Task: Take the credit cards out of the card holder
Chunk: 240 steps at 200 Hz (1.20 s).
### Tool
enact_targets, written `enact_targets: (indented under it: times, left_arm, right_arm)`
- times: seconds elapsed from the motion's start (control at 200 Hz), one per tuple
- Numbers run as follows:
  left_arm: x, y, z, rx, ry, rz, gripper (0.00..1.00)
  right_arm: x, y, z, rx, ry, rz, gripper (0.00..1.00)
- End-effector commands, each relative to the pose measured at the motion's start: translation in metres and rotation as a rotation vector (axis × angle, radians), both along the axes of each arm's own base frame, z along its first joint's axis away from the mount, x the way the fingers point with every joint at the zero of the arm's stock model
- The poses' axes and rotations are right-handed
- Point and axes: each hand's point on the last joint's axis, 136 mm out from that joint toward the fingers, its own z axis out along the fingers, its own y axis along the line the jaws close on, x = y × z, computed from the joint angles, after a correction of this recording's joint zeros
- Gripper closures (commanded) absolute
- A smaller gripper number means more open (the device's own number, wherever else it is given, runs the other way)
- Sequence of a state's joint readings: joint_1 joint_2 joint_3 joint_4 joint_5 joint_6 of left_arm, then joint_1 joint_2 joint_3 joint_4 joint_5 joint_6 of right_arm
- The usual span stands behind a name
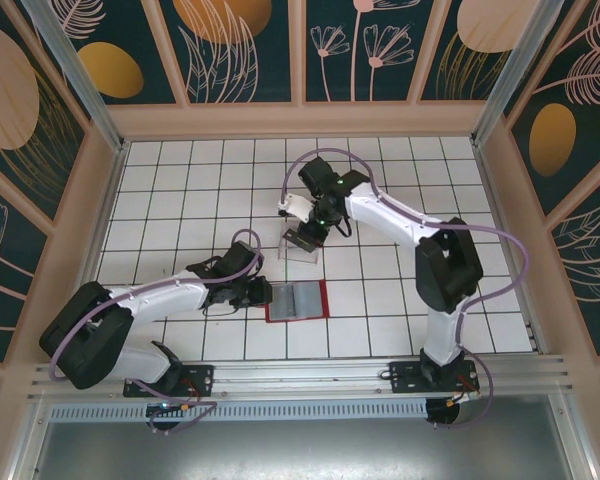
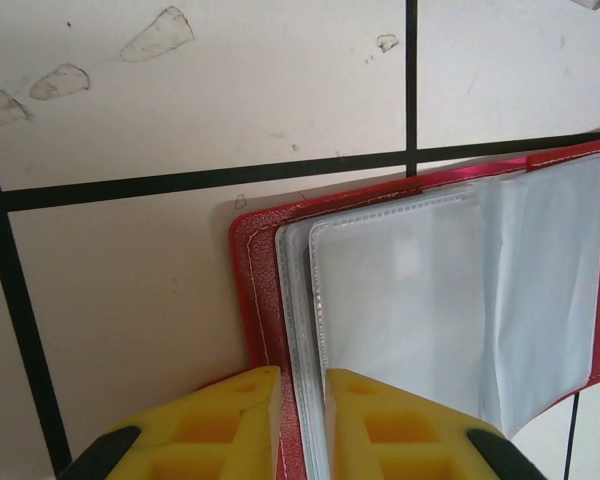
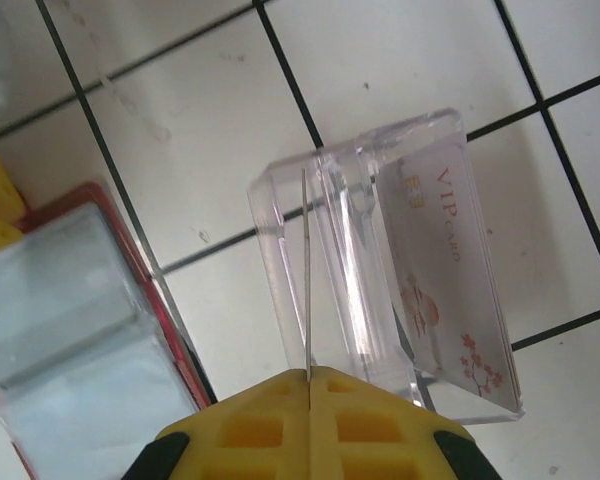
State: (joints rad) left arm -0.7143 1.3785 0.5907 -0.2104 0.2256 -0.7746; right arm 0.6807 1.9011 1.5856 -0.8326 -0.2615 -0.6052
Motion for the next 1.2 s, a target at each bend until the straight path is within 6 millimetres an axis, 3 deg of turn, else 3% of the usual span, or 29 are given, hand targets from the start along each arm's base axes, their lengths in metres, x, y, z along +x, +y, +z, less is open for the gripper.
enact_targets:
  times: [0.0, 0.33, 0.711, 0.981, 1.196]
  left_arm:
    - [-0.004, 0.005, -0.002, 0.022, 0.004, -0.001, 0.79]
    - [-0.004, 0.006, -0.003, 0.027, 0.005, 0.004, 0.79]
    - [-0.009, 0.013, -0.006, 0.039, 0.010, 0.016, 0.80]
    - [-0.010, 0.014, -0.006, 0.038, 0.009, 0.022, 0.80]
    - [-0.010, 0.013, -0.005, 0.027, 0.010, 0.023, 0.80]
  right_arm:
    - [-0.005, -0.010, 0.004, -0.063, 0.019, 0.091, 1.00]
    - [0.002, -0.001, 0.013, -0.044, -0.009, 0.161, 1.00]
    - [0.010, -0.005, -0.012, -0.142, -0.033, 0.211, 1.00]
    - [-0.002, -0.009, -0.025, -0.170, 0.022, 0.257, 1.00]
    - [-0.005, 0.001, -0.033, -0.173, 0.042, 0.294, 0.96]
